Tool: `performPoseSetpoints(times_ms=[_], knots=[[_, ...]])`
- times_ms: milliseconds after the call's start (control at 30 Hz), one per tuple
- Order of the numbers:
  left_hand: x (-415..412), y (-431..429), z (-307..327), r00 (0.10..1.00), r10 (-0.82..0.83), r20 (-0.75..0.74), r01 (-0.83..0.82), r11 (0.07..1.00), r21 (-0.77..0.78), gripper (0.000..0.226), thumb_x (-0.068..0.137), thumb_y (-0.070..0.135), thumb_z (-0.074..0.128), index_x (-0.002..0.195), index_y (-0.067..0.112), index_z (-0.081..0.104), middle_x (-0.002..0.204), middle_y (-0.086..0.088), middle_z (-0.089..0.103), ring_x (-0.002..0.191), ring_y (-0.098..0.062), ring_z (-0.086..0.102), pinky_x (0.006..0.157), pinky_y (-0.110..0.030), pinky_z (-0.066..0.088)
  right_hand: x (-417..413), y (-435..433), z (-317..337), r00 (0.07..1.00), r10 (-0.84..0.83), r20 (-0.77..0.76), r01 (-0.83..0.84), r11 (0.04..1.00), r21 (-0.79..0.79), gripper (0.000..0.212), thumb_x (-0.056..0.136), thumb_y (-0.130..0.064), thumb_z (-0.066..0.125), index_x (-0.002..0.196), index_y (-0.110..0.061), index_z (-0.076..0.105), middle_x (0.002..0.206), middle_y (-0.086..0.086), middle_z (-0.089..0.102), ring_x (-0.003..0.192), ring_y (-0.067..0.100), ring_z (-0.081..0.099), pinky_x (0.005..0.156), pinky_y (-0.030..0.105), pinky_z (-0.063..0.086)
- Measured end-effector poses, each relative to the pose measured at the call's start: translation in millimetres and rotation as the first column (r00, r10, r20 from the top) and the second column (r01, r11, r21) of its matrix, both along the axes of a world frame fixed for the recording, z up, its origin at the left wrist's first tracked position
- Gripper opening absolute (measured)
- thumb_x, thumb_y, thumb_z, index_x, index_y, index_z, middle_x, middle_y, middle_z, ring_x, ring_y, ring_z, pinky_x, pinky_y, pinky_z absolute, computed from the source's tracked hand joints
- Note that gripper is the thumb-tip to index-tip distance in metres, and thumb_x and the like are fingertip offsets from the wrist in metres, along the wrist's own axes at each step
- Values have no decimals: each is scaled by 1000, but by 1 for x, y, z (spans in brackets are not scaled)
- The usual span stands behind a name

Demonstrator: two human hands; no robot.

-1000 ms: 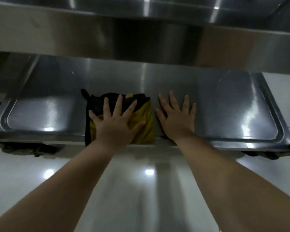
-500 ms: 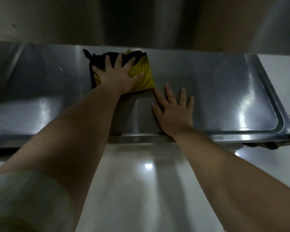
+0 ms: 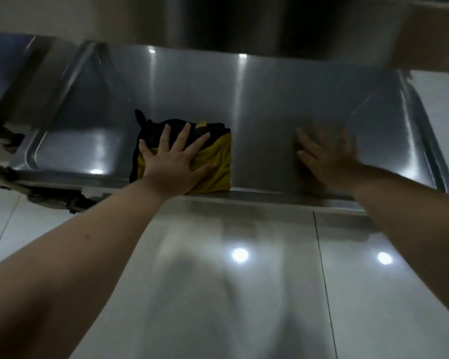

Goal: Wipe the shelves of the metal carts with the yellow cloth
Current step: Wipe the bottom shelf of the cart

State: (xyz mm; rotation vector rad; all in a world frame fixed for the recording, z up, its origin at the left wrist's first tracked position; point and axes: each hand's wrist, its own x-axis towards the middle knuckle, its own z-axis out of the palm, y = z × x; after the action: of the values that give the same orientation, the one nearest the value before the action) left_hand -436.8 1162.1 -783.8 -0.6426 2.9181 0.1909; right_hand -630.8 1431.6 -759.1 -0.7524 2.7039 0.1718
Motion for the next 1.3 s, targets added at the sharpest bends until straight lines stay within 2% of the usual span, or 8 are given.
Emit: performPoseSetpoints(times_ms=[167, 367, 567, 733, 900, 1033, 1200, 1300], knots=[[-1, 3, 7, 999, 37, 32, -37, 999, -3, 78, 76, 85, 9, 148, 59, -4, 164, 14, -10, 151, -25, -12, 112, -71, 0, -17, 98, -16, 955, -291, -48, 281, 947, -155, 57, 98, -63, 21, 151, -54, 2, 164, -15, -3, 149, 36, -9, 118, 57, -4], [-64, 63, 5, 974, 222, 54, -222, 975, 3, 74, 85, 83, 17, 150, 55, -4, 165, 8, -11, 149, -34, -14, 108, -75, -2, -22, 98, -25, 958, -280, -60, 270, 952, -143, 58, 97, -65, 15, 150, -53, -4, 164, -13, -10, 149, 37, -13, 116, 61, -6], [-163, 180, 12, 991, -111, 69, 106, 992, 75, 73, 88, 80, 19, 151, 53, -4, 164, 4, -17, 147, -38, -22, 104, -78, -10, -24, 102, -26, 960, -275, -58, 264, 953, -149, 56, 98, -63, 12, 150, -54, -8, 163, -15, -13, 149, 35, -16, 116, 62, -6], [-116, 155, 6, 984, -171, 53, 171, 985, 17, 71, 85, 84, 18, 148, 59, -4, 164, 13, -14, 150, -26, -16, 111, -72, -5, -22, 104, -24, 961, -272, -48, 261, 951, -165, 56, 98, -63, 13, 150, -54, -4, 163, -16, -12, 149, 34, -16, 116, 59, -9], [-29, 65, 4, 991, 128, -36, -128, 992, 1, 75, 78, 88, 20, 147, 61, 8, 165, 14, 1, 152, -24, -1, 113, -69, 5, -21, 100, -25, 963, -264, -61, 252, 955, -155, 56, 98, -63, 12, 151, -53, -5, 163, -15, -12, 148, 36, -17, 116, 62, -8], [-31, 84, 4, 964, 267, -5, -268, 963, -22, 74, 83, 83, 18, 150, 56, 5, 165, 9, -5, 151, -32, -8, 110, -74, 3, -18, 98, -26, 963, -260, -63, 249, 957, -146, 57, 97, -63, 9, 150, -52, -9, 163, -14, -15, 147, 39, -18, 115, 63, -8], [-83, 159, 5, 991, 132, -12, -132, 991, 9, 72, 86, 81, 16, 151, 54, -2, 165, 9, -12, 149, -34, -16, 108, -75, -4, -21, 106, -18, 972, -234, -24, 222, 948, -229, 56, 102, -56, 18, 154, -46, 1, 164, -12, -6, 149, 35, -12, 117, 60, -8], [-93, 174, 5, 993, 115, -11, -115, 993, 9, 72, 86, 81, 17, 151, 55, 0, 165, 9, -9, 150, -33, -15, 109, -74, -3, -36, 146, -8, 953, -273, -130, 217, 917, -333, 53, 104, -43, 27, 156, -34, 15, 164, -5, 13, 151, 28, 1, 119, 57, -3]])
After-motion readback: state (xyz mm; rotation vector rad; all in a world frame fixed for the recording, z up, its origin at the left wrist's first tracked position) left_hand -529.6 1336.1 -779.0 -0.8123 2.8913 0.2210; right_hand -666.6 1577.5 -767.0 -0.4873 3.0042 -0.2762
